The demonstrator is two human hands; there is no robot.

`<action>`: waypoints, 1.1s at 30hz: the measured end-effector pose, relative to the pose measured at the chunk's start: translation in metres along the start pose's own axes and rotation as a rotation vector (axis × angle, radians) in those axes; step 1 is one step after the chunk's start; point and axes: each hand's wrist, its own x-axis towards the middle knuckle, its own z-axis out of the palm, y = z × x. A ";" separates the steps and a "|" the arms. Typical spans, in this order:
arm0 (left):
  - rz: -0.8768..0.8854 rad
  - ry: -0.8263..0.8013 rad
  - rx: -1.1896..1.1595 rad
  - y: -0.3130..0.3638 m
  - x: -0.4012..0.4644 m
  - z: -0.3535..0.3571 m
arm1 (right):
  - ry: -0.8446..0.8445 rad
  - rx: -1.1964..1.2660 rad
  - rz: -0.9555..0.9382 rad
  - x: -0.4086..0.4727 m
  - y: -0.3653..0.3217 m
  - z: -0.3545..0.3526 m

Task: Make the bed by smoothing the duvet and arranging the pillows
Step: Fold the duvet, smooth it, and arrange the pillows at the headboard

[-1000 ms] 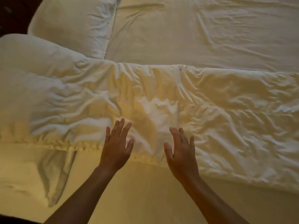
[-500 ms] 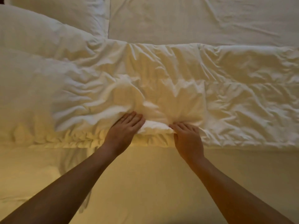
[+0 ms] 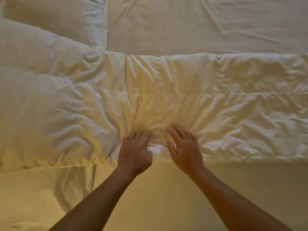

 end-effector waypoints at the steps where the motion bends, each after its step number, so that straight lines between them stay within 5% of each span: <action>1: -0.017 0.059 -0.048 0.011 0.012 -0.004 | 0.034 -0.004 0.021 0.013 -0.002 -0.002; 4: -0.031 0.182 -0.135 0.034 0.056 0.010 | 0.041 -0.058 0.061 0.053 0.002 0.006; 10: 0.001 0.152 0.041 0.000 0.081 0.068 | -0.025 -0.299 0.023 0.068 0.071 0.035; 17: -0.286 0.193 0.087 -0.037 0.076 0.039 | 0.050 -0.285 0.439 0.077 0.130 -0.006; 22: -0.050 0.284 -0.084 0.005 0.151 -0.005 | 0.133 -0.145 0.173 0.139 0.064 -0.019; 26: 0.043 0.224 0.026 -0.008 0.211 0.003 | 0.086 -0.200 0.041 0.180 0.049 0.001; 29: 0.054 0.190 0.152 -0.061 0.226 0.022 | 0.047 -0.312 0.066 0.195 0.084 0.011; 33: -0.190 0.195 0.174 -0.096 0.226 0.018 | 0.076 -0.301 0.320 0.202 0.120 0.001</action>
